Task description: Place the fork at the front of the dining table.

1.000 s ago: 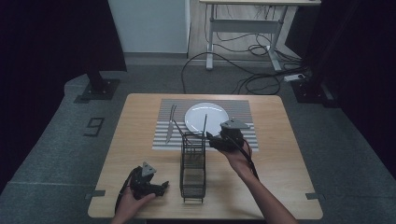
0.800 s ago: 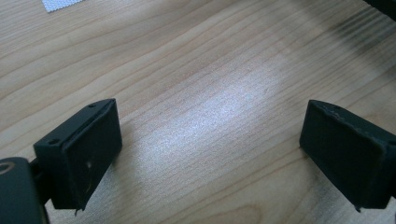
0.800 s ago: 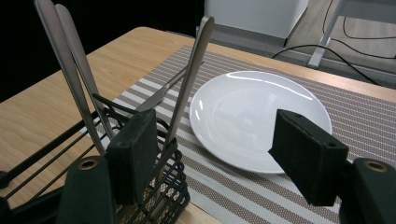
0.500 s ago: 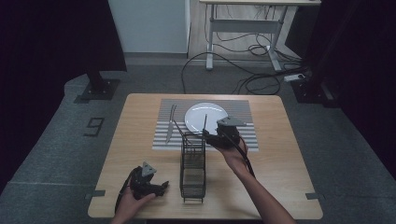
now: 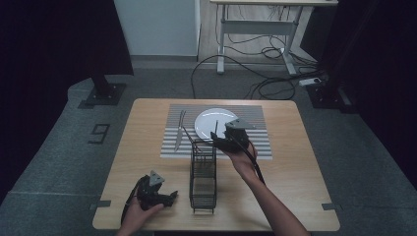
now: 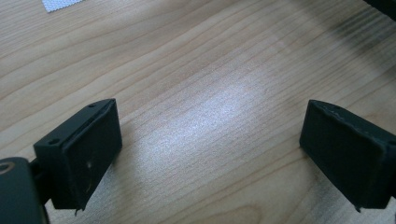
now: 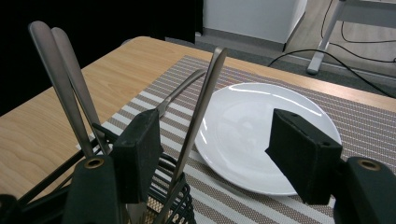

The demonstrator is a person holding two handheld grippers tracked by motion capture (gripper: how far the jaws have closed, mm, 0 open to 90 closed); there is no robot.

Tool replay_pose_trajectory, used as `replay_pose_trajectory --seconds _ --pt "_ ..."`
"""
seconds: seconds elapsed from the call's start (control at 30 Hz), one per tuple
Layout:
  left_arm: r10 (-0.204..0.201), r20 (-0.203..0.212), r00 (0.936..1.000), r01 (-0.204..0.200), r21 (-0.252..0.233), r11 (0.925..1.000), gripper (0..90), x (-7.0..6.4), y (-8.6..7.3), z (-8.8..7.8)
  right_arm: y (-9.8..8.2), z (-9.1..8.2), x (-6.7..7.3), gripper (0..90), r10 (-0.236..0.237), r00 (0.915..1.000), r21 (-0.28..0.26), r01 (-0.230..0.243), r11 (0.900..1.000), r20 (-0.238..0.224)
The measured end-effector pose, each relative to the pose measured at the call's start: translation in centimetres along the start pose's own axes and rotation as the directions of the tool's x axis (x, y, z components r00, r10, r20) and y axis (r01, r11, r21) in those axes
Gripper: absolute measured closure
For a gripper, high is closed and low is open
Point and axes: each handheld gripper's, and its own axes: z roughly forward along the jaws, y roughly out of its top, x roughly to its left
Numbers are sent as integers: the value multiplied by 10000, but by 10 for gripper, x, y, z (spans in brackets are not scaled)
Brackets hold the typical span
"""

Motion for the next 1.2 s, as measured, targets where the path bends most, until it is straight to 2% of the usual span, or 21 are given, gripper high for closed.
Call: replay_pose_trajectory --seconds 0.2,0.43,0.53,0.73,0.93,0.97,1.07,1.2 --pt "-2 2 10000 2 -2 10000 55 0 0 0 1 6 0 352 27 10000 2 -27 10000 69" --pt "-11 8 10000 11 -2 10000 55 0 0 0 -1 13 -1 403 109 9999 145 -110 9998 59" --pt "-4 12 10000 4 6 10000 55 0 0 0 -2 18 -2 454 188 9997 238 -185 9995 -146" --pt "3 5 10000 -3 2 10000 55 0 0 0 -3 24 -1 497 324 9993 271 -319 9991 -204" --pt "-14 3 10000 14 -11 10000 55 0 0 0 -3 27 1 624 191 9995 275 -184 9995 -252" --pt "-14 3 10000 14 -11 10000 55 0 0 0 -3 27 1 624 191 9995 275 -184 9995 -252" --pt "-19 11 10000 19 -12 10000 55 0 0 0 -3 27 5 709 0 9996 261 8 9997 -288" --pt "-4 10 10000 4 5 10000 55 0 0 0 -3 26 8 760 -182 9994 264 190 9995 -296"
